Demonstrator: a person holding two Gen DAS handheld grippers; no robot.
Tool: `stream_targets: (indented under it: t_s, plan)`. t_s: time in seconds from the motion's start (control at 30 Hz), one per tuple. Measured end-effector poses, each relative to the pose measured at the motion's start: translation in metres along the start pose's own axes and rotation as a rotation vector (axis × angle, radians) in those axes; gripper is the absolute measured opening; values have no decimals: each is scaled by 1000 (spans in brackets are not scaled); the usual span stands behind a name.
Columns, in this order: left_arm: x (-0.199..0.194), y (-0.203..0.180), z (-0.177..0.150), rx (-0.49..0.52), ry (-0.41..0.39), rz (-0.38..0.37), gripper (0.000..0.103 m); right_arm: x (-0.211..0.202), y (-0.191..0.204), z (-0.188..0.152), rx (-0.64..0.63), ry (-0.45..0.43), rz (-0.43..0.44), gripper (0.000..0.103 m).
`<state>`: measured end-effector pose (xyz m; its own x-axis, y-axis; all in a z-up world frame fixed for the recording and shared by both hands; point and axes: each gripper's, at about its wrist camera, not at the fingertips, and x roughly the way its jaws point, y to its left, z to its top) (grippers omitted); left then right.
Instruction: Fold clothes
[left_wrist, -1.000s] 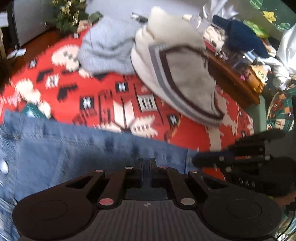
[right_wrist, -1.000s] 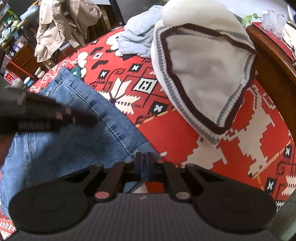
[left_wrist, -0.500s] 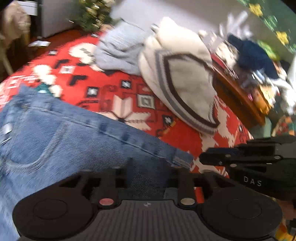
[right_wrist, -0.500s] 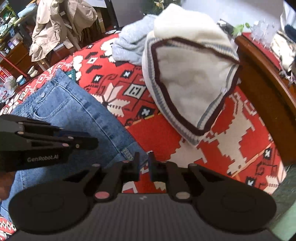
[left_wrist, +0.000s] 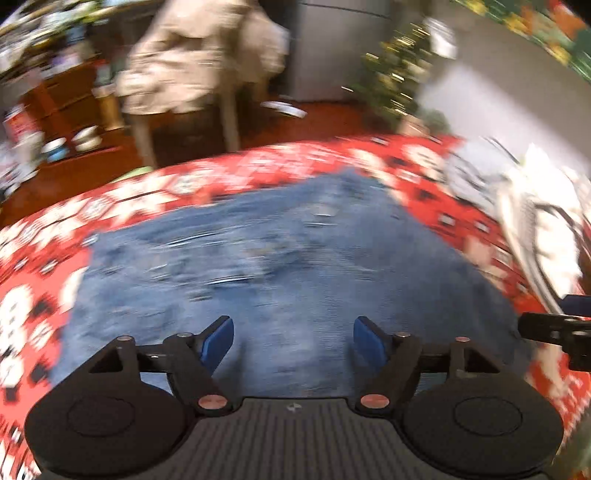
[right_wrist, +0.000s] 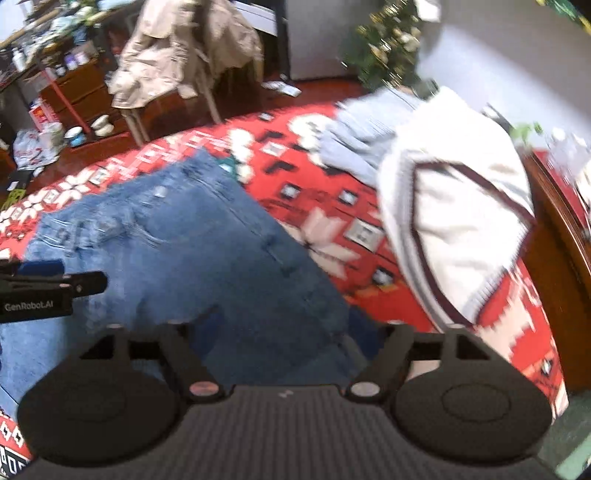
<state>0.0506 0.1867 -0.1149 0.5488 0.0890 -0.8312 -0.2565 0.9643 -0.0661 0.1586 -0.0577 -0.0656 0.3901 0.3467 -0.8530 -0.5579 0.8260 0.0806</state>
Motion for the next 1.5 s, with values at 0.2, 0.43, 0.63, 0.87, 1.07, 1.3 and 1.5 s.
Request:
stream_targets:
  t_s: [0.2, 0.43, 0.63, 0.87, 1.07, 1.3, 1.5]
  plan:
    - [-1, 43, -5, -26, 31, 111, 82, 10, 58, 15, -136, -54, 63, 102]
    - [-4, 84, 0, -83, -22, 211, 83, 37, 118, 38, -217, -46, 177, 102]
    - [-4, 125, 0, -157, -17, 146, 66, 55, 170, 52, -153, -28, 225, 83]
    - [-3, 159, 1, -224, -23, 73, 45, 93, 225, 58, -171, 32, 191, 21]
    - [2, 176, 4, -271, -23, 43, 44, 123, 251, 67, -184, 69, 178, 16]
    - [6, 181, 8, -272, -22, 6, 44, 152, 263, 76, -148, 92, 122, 10]
    - [13, 178, 12, -265, -12, -27, 45, 153, 269, 78, -162, 95, 95, 10]
